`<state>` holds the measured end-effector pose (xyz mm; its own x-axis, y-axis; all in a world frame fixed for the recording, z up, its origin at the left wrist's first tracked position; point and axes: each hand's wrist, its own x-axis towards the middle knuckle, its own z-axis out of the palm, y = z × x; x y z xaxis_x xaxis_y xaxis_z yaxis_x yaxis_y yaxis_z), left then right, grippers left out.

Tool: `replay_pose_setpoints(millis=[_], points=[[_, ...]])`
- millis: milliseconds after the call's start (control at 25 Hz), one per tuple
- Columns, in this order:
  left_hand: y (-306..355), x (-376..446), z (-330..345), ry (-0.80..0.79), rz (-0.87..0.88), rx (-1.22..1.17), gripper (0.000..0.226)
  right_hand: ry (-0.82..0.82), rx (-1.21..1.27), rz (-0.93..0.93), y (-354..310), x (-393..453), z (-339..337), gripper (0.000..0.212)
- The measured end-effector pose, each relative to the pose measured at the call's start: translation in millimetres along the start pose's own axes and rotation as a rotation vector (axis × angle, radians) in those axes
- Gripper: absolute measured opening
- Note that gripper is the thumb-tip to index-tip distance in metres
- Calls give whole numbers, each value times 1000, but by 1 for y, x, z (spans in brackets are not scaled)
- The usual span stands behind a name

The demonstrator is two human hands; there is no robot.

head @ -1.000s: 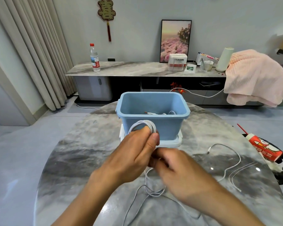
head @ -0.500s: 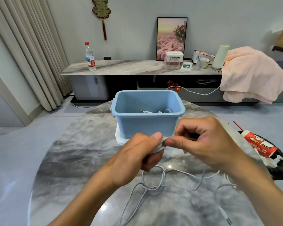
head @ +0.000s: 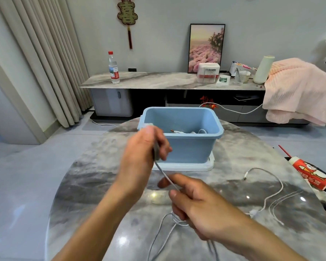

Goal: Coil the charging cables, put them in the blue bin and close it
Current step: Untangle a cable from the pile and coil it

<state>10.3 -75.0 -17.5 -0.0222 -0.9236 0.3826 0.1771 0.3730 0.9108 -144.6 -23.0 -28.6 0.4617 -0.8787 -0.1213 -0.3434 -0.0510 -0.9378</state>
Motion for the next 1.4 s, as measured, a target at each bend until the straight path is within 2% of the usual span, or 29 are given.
replay_pose_setpoints(millis=[80, 120, 160, 200, 320, 400, 480, 600, 680, 800, 920, 1000, 1080, 1120, 1160, 1280, 1360, 1400], points=[[-10, -5, 4, -178, 197, 609, 32, 141, -364, -159, -12, -8, -13, 16], [-13, -7, 7, -281, 221, 759, 31, 248, -554, -240, -17, -11, -25, 18], [-13, -9, 10, -370, 198, 768, 32, 349, -638, -301, -22, -13, -40, 21], [-11, -10, 12, -455, 129, 674, 35, 405, -641, -375, -26, -15, -54, 23], [-4, -12, 15, -633, -167, 361, 48, 426, -696, -555, -18, -8, -80, 40], [2, -16, 18, -713, -389, 143, 50, 465, -645, -565, -6, 1, -85, 58], [8, -17, 21, -750, -520, -219, 43, 520, -443, -524, 4, 9, -78, 69], [7, -11, 16, -591, -522, -797, 31, 601, -183, -328, 15, 21, -41, 69], [3, -5, 9, -420, -434, -988, 25, 554, -231, -181, 16, 22, -16, 66], [0, -6, 7, -120, -355, -945, 27, 408, -355, -66, 14, 15, 2, 41], [2, -2, 1, 53, -271, -952, 30, 211, -265, 51, 20, 11, 5, 23], [4, 7, -9, 101, -197, -764, 27, 131, -304, 56, 16, 6, 6, 23], [3, 6, -12, 28, -56, -133, 28, 120, -356, -15, 0, -1, 1, 24], [0, 2, -7, -64, 30, 183, 31, 128, -436, -48, -11, -7, -5, 24], [-3, -3, 2, -181, 83, 399, 32, 167, -558, -81, -20, -11, -11, 25], [-14, -15, 14, -370, 95, 563, 31, 281, -844, -173, -34, -23, -33, 29], [-18, -18, 19, -454, 45, 576, 37, 303, -937, -263, -34, -26, -47, 20], [-17, -20, 23, -497, -46, 485, 40, 323, -957, -288, -33, -26, -54, 23]])
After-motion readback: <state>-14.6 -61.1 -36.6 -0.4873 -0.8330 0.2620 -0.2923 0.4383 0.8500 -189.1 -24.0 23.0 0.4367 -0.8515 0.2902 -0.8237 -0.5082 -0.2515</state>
